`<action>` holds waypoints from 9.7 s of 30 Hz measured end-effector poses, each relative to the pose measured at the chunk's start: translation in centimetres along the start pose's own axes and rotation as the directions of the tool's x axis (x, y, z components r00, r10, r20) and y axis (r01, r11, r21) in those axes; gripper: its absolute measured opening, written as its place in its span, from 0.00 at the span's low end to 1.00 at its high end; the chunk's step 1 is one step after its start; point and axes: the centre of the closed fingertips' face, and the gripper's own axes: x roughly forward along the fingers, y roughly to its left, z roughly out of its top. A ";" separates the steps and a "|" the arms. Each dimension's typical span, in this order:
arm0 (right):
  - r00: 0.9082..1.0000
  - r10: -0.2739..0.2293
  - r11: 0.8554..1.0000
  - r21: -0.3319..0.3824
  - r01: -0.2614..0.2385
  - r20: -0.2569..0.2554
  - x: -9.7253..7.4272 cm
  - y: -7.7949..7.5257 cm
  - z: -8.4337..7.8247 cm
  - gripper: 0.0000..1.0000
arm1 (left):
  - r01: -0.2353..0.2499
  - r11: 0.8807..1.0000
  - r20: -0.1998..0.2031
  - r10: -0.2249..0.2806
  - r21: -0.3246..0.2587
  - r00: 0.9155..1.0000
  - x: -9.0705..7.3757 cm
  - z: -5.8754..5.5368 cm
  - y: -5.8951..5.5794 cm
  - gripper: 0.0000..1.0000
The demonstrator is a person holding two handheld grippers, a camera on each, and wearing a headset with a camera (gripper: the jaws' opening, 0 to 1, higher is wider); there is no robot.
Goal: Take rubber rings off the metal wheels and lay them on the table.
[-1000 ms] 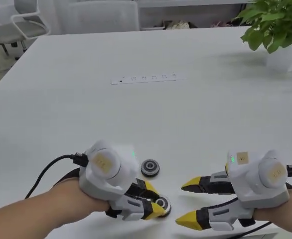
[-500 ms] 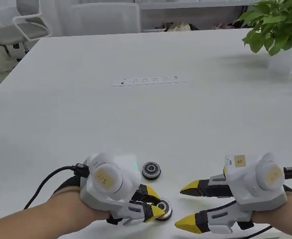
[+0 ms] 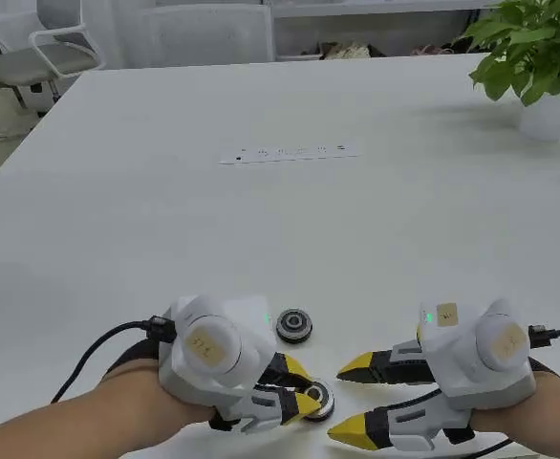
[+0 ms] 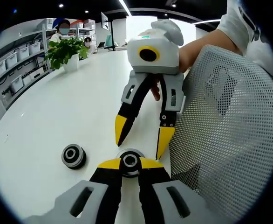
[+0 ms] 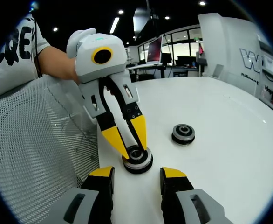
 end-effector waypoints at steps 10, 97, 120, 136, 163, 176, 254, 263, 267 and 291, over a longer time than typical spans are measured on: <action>1.000 -0.023 1.000 -0.015 0.023 0.020 0.5 -0.3 0.3 0.31 | -0.003 1.000 0.002 0.003 -0.003 1.000 0.0 0.0 0.0 0.08; 0.996 -0.083 0.994 0.077 0.084 -0.012 -0.1 -1.7 -0.3 0.00 | -0.028 1.000 0.004 0.028 -0.012 1.000 0.2 0.2 0.0 0.08; 0.992 -0.094 0.955 0.288 0.065 0.086 -0.9 -1.9 0.8 0.00 | -0.045 0.999 0.001 0.045 -0.026 0.999 0.3 0.2 0.1 0.08; 0.989 -0.080 0.948 0.315 0.037 0.125 -0.9 -1.3 1.4 0.00 | -0.052 0.998 -0.006 0.052 -0.028 0.999 0.4 0.2 0.2 0.08; 0.987 -0.042 0.957 0.291 -0.006 0.157 -0.6 -0.4 2.1 0.00 | -0.050 0.998 -0.007 0.050 -0.032 0.999 0.4 0.3 0.1 0.08; 0.980 -0.009 0.957 0.287 -0.049 0.198 -0.6 0.2 2.8 0.00 | -0.053 0.998 -0.005 0.053 -0.031 0.999 0.4 0.3 0.2 0.08; 0.986 -0.001 0.981 0.192 -0.031 0.167 -0.1 -3.1 6.7 0.00 | -0.214 0.968 0.095 0.227 -0.130 0.969 -11.2 0.2 2.6 0.72; 0.993 0.033 0.985 0.163 -0.052 0.116 1.3 -2.7 6.4 0.00 | -0.220 0.966 0.087 0.234 -0.139 0.968 -11.7 -0.5 2.4 0.76; 0.994 0.052 0.988 0.138 -0.065 0.094 2.2 -2.4 6.5 0.00 | -0.222 0.965 0.081 0.235 -0.142 0.969 -11.9 -0.7 2.3 0.76; 0.999 0.034 0.998 0.053 -0.034 0.011 3.1 -2.2 5.4 0.02 | -0.221 0.963 0.071 0.234 -0.151 0.970 -12.0 -1.2 2.1 0.75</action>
